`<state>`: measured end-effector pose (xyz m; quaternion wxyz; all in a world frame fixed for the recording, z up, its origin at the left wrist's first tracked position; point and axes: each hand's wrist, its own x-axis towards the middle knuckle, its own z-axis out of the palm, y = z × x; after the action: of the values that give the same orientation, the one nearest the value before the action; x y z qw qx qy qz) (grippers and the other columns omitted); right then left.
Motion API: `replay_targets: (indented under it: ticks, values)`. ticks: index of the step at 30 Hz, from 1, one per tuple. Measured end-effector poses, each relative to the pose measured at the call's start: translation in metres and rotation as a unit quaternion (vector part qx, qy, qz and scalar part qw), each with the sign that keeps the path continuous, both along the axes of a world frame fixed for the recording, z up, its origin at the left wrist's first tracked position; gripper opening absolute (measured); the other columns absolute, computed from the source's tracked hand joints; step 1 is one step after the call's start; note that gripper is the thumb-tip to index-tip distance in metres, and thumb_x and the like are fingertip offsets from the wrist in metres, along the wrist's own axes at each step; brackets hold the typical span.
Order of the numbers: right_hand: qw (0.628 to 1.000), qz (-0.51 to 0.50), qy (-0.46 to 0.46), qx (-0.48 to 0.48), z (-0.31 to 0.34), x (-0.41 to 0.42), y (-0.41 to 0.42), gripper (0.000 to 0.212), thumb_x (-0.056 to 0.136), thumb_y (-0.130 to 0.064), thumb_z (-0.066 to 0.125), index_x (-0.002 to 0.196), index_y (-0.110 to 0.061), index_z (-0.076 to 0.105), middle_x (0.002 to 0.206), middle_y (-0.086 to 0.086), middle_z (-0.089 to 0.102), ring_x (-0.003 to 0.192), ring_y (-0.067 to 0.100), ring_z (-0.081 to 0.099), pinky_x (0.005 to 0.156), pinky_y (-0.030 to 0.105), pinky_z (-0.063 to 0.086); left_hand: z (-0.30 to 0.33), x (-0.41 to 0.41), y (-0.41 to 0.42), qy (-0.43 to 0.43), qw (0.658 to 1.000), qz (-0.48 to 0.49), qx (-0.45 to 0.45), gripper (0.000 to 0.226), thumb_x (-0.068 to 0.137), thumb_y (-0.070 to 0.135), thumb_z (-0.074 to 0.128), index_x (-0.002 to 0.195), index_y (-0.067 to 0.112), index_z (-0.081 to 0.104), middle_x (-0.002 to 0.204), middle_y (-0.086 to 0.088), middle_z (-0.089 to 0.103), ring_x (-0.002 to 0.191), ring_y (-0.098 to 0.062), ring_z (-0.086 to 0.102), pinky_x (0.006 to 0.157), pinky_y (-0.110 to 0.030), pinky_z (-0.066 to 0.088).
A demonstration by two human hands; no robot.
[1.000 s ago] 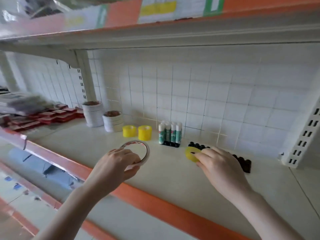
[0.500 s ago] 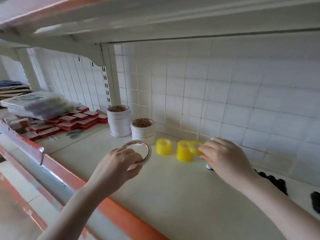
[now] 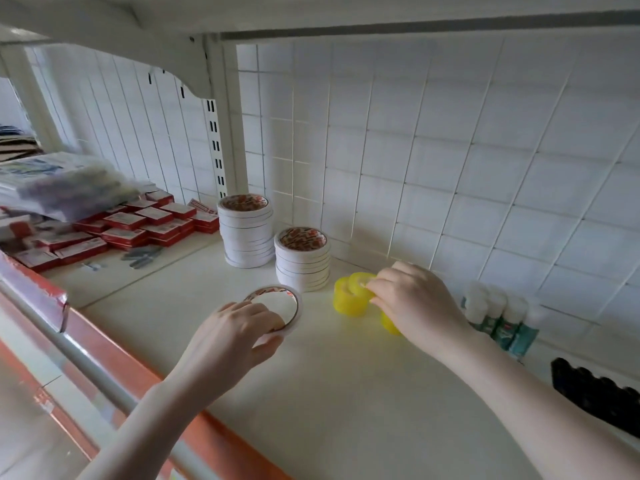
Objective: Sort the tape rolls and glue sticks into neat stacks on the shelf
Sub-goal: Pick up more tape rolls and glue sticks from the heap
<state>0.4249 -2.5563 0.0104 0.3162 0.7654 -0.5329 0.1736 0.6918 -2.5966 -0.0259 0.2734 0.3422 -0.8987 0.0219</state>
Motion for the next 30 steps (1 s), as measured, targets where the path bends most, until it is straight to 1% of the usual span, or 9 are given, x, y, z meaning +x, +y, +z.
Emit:
replay_targets:
  ticks: [4, 9, 13, 17, 21, 24, 27, 29, 30]
  values:
    - [0.999, -0.014, 0.011, 0.032, -0.001, 0.006, -0.012, 0.030, 0.043, -0.016, 0.091, 0.052, -0.016, 0.062, 0.051, -0.003, 0.054, 0.051, 0.021, 0.053, 0.043, 0.021, 0.038, -0.011, 0.003, -0.004, 0.010, 1.000, -0.002, 0.005, 0.019, 0.079, 0.042, 0.048, 0.078, 0.028, 0.061, 0.070, 0.014, 0.058, 0.064, -0.012, 0.058, 0.061, -0.027, 0.047]
    - [0.998, -0.025, 0.003, 0.058, -0.006, 0.010, -0.021, 0.032, 0.042, -0.017, 0.091, 0.051, -0.017, 0.060, 0.051, -0.004, 0.054, 0.051, 0.021, 0.054, 0.041, 0.019, 0.036, -0.013, 0.003, -0.006, 0.023, 1.000, -0.010, 0.000, 0.021, 0.080, 0.041, 0.048, 0.078, 0.027, 0.062, 0.069, 0.014, 0.058, 0.065, -0.010, 0.056, 0.064, -0.022, 0.040]
    - [0.997, -0.025, -0.013, 0.078, -0.012, 0.012, -0.022, 0.033, 0.042, -0.020, 0.092, 0.052, -0.016, 0.061, 0.055, -0.003, 0.055, 0.054, 0.020, 0.055, 0.041, 0.020, 0.037, -0.015, 0.004, -0.007, 0.023, 1.000, -0.013, 0.006, 0.022, 0.081, 0.041, 0.048, 0.078, 0.026, 0.063, 0.070, 0.015, 0.059, 0.065, -0.011, 0.057, 0.063, -0.022, 0.041]
    - [0.995, -0.030, -0.035, 0.083, -0.015, 0.013, -0.023, 0.030, 0.045, -0.022, 0.092, 0.056, -0.016, 0.065, 0.058, -0.003, 0.056, 0.058, 0.021, 0.056, 0.043, 0.021, 0.039, -0.014, 0.002, -0.006, 0.032, 0.999, -0.015, 0.012, 0.021, 0.079, 0.041, 0.048, 0.076, 0.027, 0.063, 0.070, 0.016, 0.060, 0.064, -0.011, 0.057, 0.064, -0.022, 0.038]
    - [0.994, -0.020, -0.069, 0.077, -0.015, 0.015, -0.025, 0.027, 0.051, -0.022, 0.090, 0.063, -0.015, 0.067, 0.062, -0.002, 0.057, 0.061, 0.022, 0.057, 0.045, 0.026, 0.044, -0.015, 0.003, -0.005, 0.032, 0.999, -0.012, 0.016, 0.019, 0.079, 0.041, 0.048, 0.077, 0.028, 0.062, 0.071, 0.016, 0.059, 0.064, -0.010, 0.056, 0.062, -0.021, 0.039]
    - [0.993, -0.022, -0.079, 0.085, -0.015, 0.017, -0.026, 0.025, 0.054, -0.023, 0.089, 0.064, -0.014, 0.068, 0.064, -0.001, 0.057, 0.063, 0.023, 0.057, 0.046, 0.028, 0.045, -0.015, 0.003, -0.005, 0.031, 0.999, -0.010, 0.012, 0.021, 0.079, 0.040, 0.048, 0.077, 0.026, 0.063, 0.071, 0.015, 0.060, 0.065, -0.010, 0.056, 0.064, -0.020, 0.038]
    - [0.988, -0.024, -0.104, 0.110, -0.015, 0.019, -0.025, 0.022, 0.059, -0.021, 0.087, 0.069, -0.013, 0.069, 0.071, 0.001, 0.061, 0.069, 0.026, 0.060, 0.053, 0.031, 0.048, -0.014, 0.003, -0.003, 0.025, 1.000, -0.003, 0.008, 0.021, 0.079, 0.039, 0.047, 0.075, 0.026, 0.063, 0.069, 0.015, 0.059, 0.064, -0.009, 0.055, 0.061, -0.018, 0.038]
    - [0.979, -0.035, -0.145, 0.135, -0.011, 0.020, -0.023, 0.018, 0.070, -0.022, 0.080, 0.083, -0.013, 0.071, 0.091, 0.001, 0.064, 0.087, 0.028, 0.060, 0.068, 0.034, 0.049, -0.014, 0.004, -0.002, 0.022, 1.000, 0.000, 0.007, 0.021, 0.079, 0.040, 0.047, 0.075, 0.026, 0.063, 0.068, 0.015, 0.059, 0.063, -0.009, 0.055, 0.059, -0.017, 0.039]
    - [0.974, -0.046, -0.162, 0.151, -0.009, 0.020, -0.023, 0.020, 0.076, -0.026, 0.075, 0.092, -0.014, 0.069, 0.103, -0.001, 0.063, 0.096, 0.026, 0.058, 0.075, 0.033, 0.046, -0.014, 0.004, -0.002, 0.023, 1.000, 0.000, 0.006, 0.021, 0.079, 0.040, 0.047, 0.075, 0.026, 0.063, 0.068, 0.015, 0.059, 0.064, -0.008, 0.055, 0.059, -0.017, 0.039]
